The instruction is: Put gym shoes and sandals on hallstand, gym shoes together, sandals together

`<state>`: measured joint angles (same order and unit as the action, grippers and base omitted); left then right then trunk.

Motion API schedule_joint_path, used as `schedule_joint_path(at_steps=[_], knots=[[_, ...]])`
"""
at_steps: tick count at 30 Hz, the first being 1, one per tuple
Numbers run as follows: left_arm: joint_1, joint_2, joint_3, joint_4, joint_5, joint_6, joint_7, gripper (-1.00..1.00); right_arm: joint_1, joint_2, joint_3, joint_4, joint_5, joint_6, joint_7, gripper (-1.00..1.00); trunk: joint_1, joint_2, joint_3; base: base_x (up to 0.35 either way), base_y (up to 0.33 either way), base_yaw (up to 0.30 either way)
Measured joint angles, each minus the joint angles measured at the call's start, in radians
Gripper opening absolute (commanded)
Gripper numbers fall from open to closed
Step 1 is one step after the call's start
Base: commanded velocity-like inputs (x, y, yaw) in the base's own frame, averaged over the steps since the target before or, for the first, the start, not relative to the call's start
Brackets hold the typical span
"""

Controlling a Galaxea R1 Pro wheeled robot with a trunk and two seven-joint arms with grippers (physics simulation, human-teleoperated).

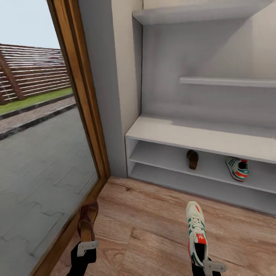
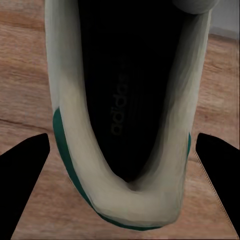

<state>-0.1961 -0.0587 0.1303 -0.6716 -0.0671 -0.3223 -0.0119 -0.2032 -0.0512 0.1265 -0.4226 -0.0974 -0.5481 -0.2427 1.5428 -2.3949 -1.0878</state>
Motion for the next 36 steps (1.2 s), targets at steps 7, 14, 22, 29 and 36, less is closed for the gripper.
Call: schedule_joint_path(at_steps=[7, 14, 22, 29, 36], knots=[[0.0, 0.0, 0.0, 0.0, 0.0, 0.0, 0.0, -1.0, 0.0, 0.0, 0.0, 0.0, 0.0, 0.0, 0.0, -1.0, 0.0, 0.0, 0.0, 0.0, 0.0, -0.264], [0.0, 0.0, 0.0, 0.0, 0.0, 0.0, 0.0, -1.0, 0.0, 0.0, 0.0, 0.0, 0.0, 0.0, 0.0, -1.0, 0.0, 0.0, 0.0, 0.016, 0.01, -0.264], [0.0, 0.0, 0.0, 0.001, 0.0, 0.0, 0.0, -1.0, 0.0, 0.0, 0.0, 0.0, 0.0, 0.0, 0.0, -1.0, 0.0, 0.0, 0.0, 0.149, 0.136, -0.264], [0.0, 0.0, 0.0, 0.001, 0.0, -0.001, 0.0, -1.0, 0.0, 0.0, 0.0, 0.0, 0.0, 0.001, 0.0, -1.0, 0.0, 0.0, 0.0, 0.009, 0.008, -0.264], [0.0, 0.0, 0.0, 0.001, 0.0, 0.0, 0.0, -1.0, 0.0, 0.0, 0.0, 0.001, 0.001, 0.001, 0.001, -1.0, 0.0, 0.0, 0.0, 0.0, 0.0, -0.264]])
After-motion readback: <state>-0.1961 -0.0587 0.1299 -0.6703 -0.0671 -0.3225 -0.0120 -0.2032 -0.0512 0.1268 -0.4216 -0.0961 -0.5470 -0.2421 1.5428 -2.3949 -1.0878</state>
